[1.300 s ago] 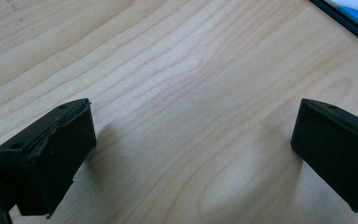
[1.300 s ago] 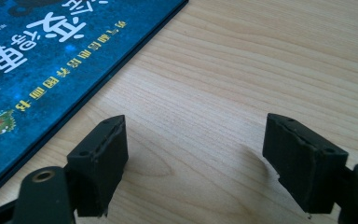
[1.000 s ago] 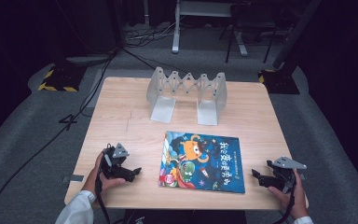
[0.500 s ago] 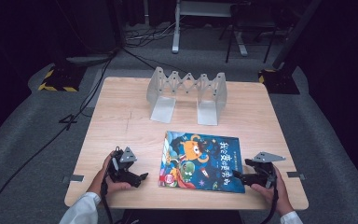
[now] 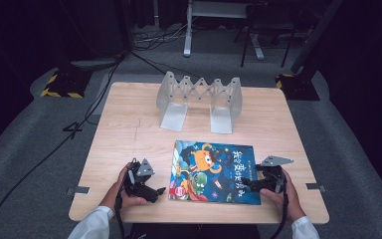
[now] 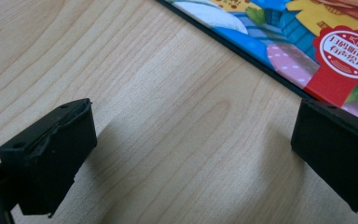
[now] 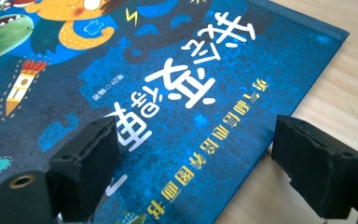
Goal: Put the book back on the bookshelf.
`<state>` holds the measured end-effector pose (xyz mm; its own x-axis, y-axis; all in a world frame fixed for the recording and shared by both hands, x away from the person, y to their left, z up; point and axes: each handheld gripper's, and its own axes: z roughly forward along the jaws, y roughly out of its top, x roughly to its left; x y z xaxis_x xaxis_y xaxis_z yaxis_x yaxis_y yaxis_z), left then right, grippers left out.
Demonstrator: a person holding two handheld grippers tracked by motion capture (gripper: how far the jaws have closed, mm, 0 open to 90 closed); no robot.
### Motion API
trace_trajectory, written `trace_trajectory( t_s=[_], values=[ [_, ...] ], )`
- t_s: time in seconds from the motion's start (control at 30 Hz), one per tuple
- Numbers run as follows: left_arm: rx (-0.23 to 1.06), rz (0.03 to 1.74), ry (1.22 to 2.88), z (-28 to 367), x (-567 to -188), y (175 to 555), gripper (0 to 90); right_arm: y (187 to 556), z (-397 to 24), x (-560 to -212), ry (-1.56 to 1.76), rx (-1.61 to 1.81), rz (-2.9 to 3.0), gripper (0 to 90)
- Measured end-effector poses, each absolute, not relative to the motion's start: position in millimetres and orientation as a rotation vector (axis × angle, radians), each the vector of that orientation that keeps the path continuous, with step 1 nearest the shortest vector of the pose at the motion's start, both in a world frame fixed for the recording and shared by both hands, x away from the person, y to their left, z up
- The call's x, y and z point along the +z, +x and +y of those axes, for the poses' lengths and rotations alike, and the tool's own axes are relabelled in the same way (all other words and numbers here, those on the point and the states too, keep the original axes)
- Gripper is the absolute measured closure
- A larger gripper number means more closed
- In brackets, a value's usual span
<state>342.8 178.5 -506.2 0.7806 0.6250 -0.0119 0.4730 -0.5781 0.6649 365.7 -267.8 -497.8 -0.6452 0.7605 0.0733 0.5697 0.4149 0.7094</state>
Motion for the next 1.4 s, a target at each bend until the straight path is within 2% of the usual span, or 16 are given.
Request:
trace_trajectory(
  t_s=[0.2, 0.3, 0.43, 0.5, 0.7, 0.83, 0.97, 1.2, 1.23, 1.33, 1.4],
  values=[
    [0.28, 0.772, 2.307, 176.1, -506.1, 338.4, 0.7, 379.1, -257.7, -495.9, 1.112, 1.042, 2.463, 15.4],
    [0.28, 0.759, 2.297, 176.2, -505.8, 334.3, 5.2, 388.8, -246.9, -493.9, 1.061, 1.021, 2.488, 15.4],
    [0.276, 0.76, 2.297, 175.4, -505.8, 330.0, 5.5, 398.9, -232.7, -491.6, 1.035, 0.987, 2.492, 15.3],
    [0.281, 0.764, 2.294, 175.4, -505.6, 328.0, 6.5, 400.5, -225.4, -491.0, 0.99, 1.01, 2.492, 23.4],
    [0.285, 0.766, 2.287, 173.3, -505.4, 319.7, 9.3, 398.6, -205.2, -492.3, 0.938, 1.033, 2.498, 22.8],
    [0.272, 0.732, 2.295, 163.9, -505.4, 309.9, 9.2, 392.1, -215.1, -491.2, 1.008, 1.003, 2.471, 21.1],
    [0.265, 0.71, 2.304, 155.5, -505.4, 305.4, 9.0, 371.8, -236.7, -488.5, 0.994, 0.968, 2.466, 24.1],
    [0.225, 0.624, 2.33, 135.6, -504.7, 297.5, 9.1, 337.9, -276.9, -494.7, 1.113, 1.055, 2.435, 23.1],
    [0.222, 0.627, 2.332, 136.9, -504.0, 299.5, 9.6, 336.6, -278.6, -495.6, 1.114, 1.064, 2.429, 22.3],
    [0.253, 0.696, 2.309, 145.9, -500.8, 311.2, 18.2, 337.4, -280.1, -497.2, 1.105, 1.076, 2.424, 20.3],
    [0.239, 0.74, 2.272, 153.3, -498.6, 321.7, 15.7, 337.5, -281.5, -497.8, 1.106, 1.083, 2.426, 20.1]
  ],
)
